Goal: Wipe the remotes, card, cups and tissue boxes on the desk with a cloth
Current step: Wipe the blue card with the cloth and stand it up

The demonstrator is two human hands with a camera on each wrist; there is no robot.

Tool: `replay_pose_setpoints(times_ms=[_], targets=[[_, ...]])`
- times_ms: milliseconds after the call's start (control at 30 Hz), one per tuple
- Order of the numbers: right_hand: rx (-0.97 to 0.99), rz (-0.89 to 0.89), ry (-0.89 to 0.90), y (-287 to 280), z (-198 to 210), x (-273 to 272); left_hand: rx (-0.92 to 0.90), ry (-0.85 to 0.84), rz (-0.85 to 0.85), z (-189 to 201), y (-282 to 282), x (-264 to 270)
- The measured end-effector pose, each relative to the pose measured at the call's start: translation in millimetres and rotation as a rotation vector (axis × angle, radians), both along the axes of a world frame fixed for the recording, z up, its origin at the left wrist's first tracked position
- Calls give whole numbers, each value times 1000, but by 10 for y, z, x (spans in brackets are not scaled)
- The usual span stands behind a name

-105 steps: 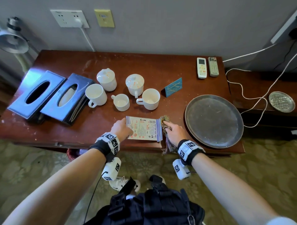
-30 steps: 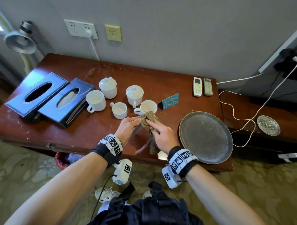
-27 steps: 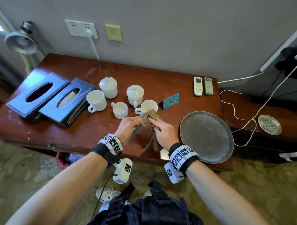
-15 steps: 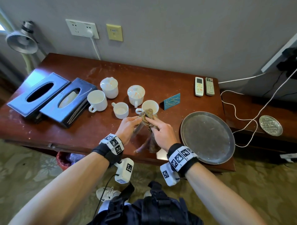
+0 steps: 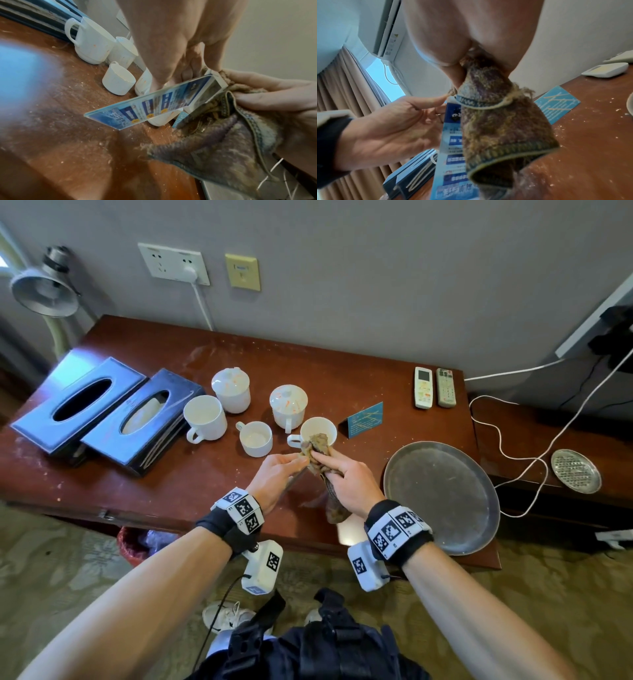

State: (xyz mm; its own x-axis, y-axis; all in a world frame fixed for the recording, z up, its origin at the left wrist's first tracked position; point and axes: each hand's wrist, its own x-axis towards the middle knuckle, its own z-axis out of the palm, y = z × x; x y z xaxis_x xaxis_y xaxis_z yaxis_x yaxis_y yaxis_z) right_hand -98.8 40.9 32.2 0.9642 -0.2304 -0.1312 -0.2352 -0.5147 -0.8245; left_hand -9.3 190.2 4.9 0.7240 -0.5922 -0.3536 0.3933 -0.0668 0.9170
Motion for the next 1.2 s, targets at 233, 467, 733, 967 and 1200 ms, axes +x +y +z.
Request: replay_pose_setpoints(times_ms=[233, 467, 733, 967, 1200], targets=[[-104, 56, 61, -124, -48, 43, 20, -2, -30, -28, 0, 21], [-219, 36, 210, -347, -47, 190, 113, -77, -48, 59, -114, -11], [-109, 1, 131, -328, -207, 121, 105, -17, -50, 46, -75, 88], [-280, 64, 102, -375, -267, 158, 144, 12, -21, 67, -47, 191], [-544, 68, 37, -330, -449, 93, 212, 42, -90, 86, -85, 186]])
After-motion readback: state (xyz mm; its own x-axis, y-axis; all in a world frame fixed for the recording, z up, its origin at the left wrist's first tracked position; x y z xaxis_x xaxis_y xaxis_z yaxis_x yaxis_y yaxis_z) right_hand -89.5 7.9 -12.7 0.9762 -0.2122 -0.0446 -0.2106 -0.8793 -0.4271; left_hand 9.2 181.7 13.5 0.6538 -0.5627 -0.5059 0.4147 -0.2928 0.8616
